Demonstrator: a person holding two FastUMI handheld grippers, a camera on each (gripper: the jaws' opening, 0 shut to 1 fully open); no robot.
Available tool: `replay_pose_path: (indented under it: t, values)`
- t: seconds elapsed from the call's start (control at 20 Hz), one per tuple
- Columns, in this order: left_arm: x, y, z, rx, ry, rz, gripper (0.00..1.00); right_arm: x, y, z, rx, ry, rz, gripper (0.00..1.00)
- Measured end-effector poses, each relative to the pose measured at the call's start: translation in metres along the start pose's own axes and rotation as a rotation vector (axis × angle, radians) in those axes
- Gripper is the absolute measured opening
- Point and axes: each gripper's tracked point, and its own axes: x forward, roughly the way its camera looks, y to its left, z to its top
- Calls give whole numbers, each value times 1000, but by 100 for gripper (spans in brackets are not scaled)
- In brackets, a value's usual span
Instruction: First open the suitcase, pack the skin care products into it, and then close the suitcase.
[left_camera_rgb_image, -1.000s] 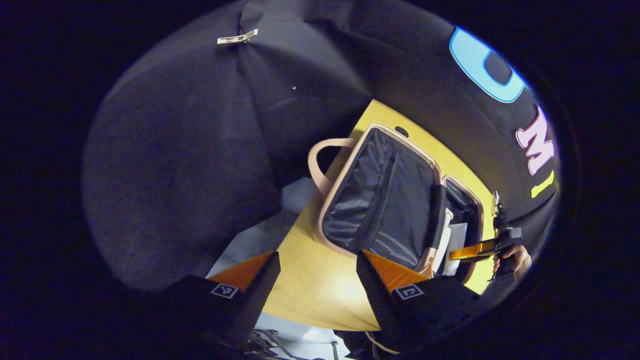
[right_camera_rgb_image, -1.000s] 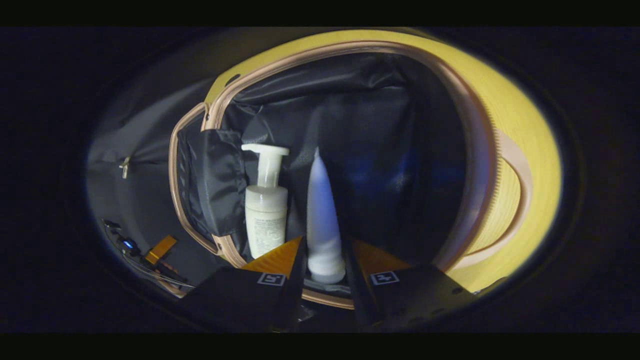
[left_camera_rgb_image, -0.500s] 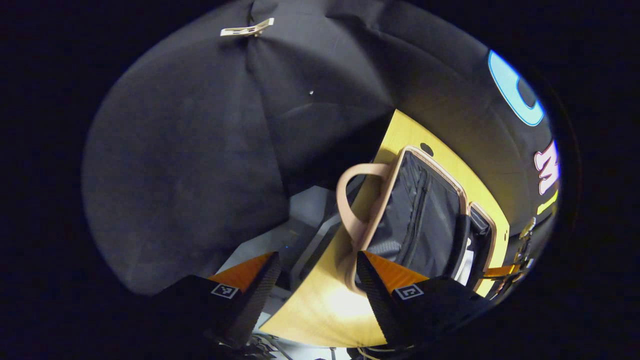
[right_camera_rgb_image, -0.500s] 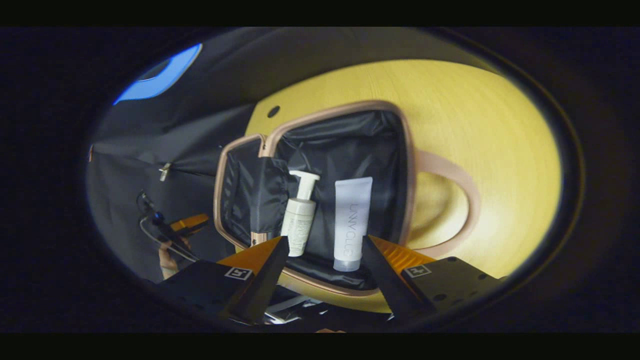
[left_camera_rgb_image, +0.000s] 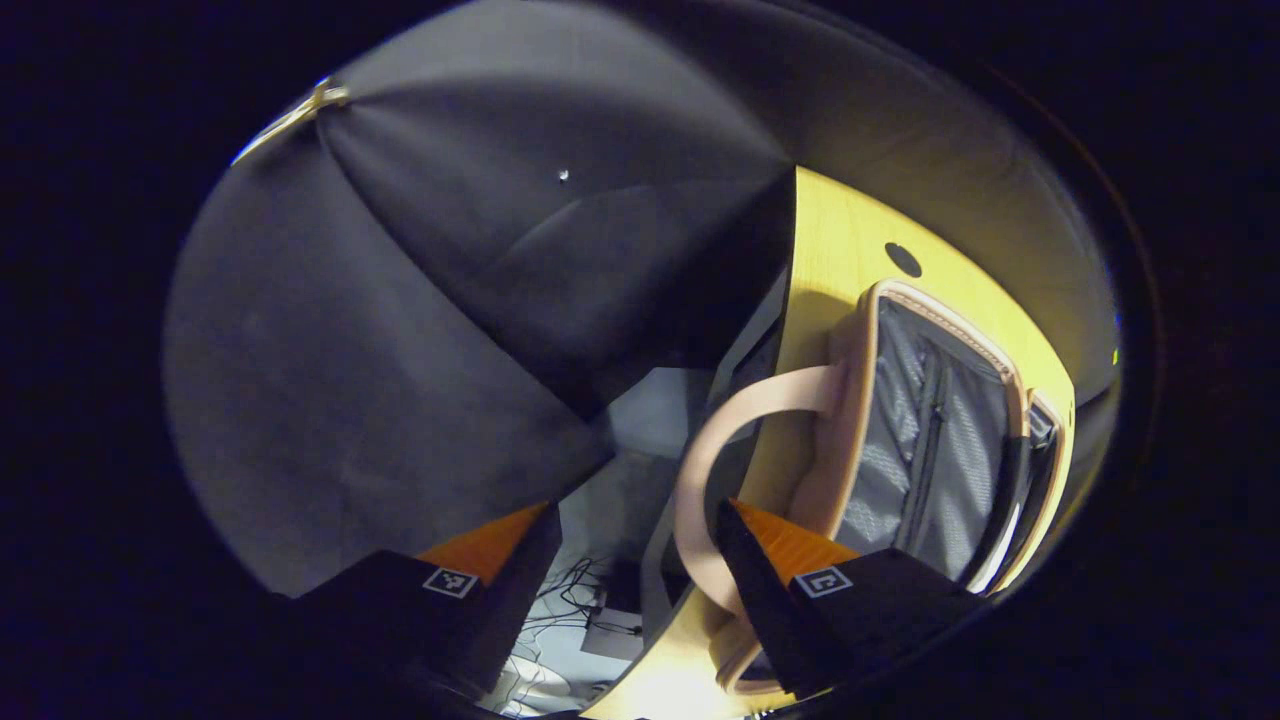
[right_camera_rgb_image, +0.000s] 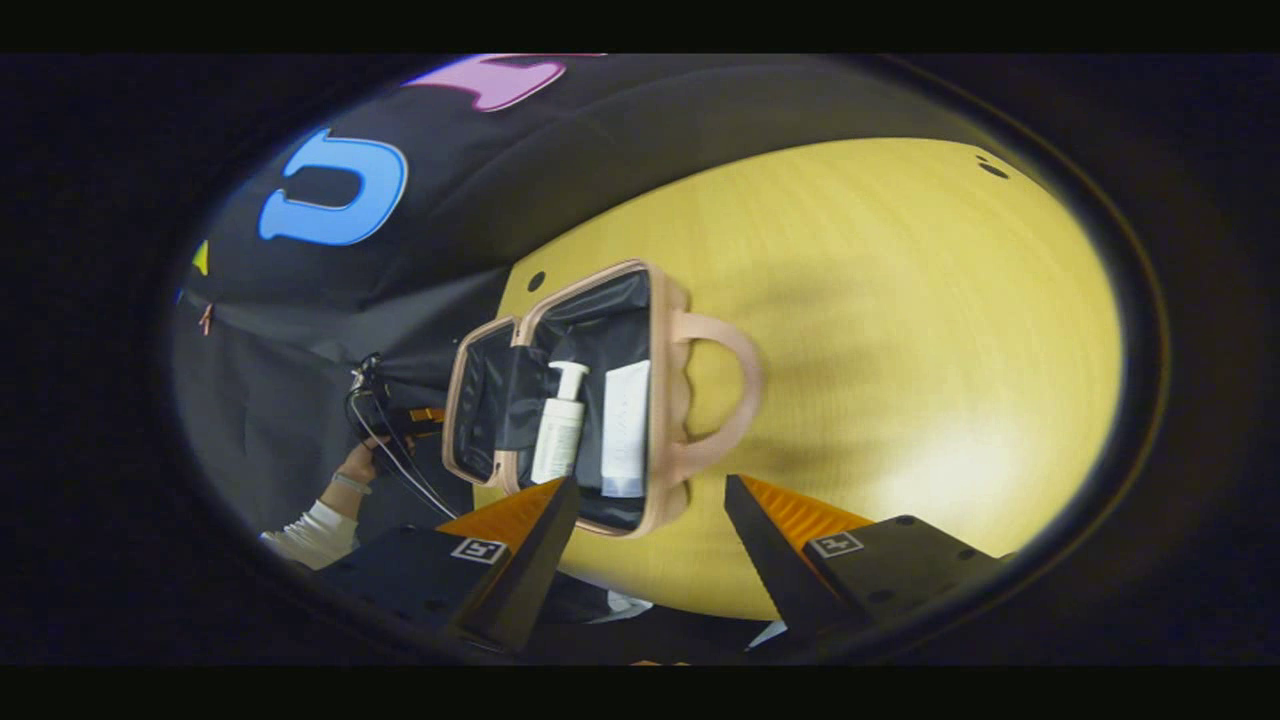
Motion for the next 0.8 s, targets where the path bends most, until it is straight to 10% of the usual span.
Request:
replay_pose_path:
  t: [0.3,0.4,0.8]
  values:
    - [15,-35,-2,-26,34,-168,72,-18,-24,-2,34,-15,-38,93]
    - [14,-33,-5,-35,66,-134,25,-19,-21,-1,52,-18,-21,93]
    - [-79,-41,28,-49,-126,-204,12,-46,-16,4,15,-75,46,93]
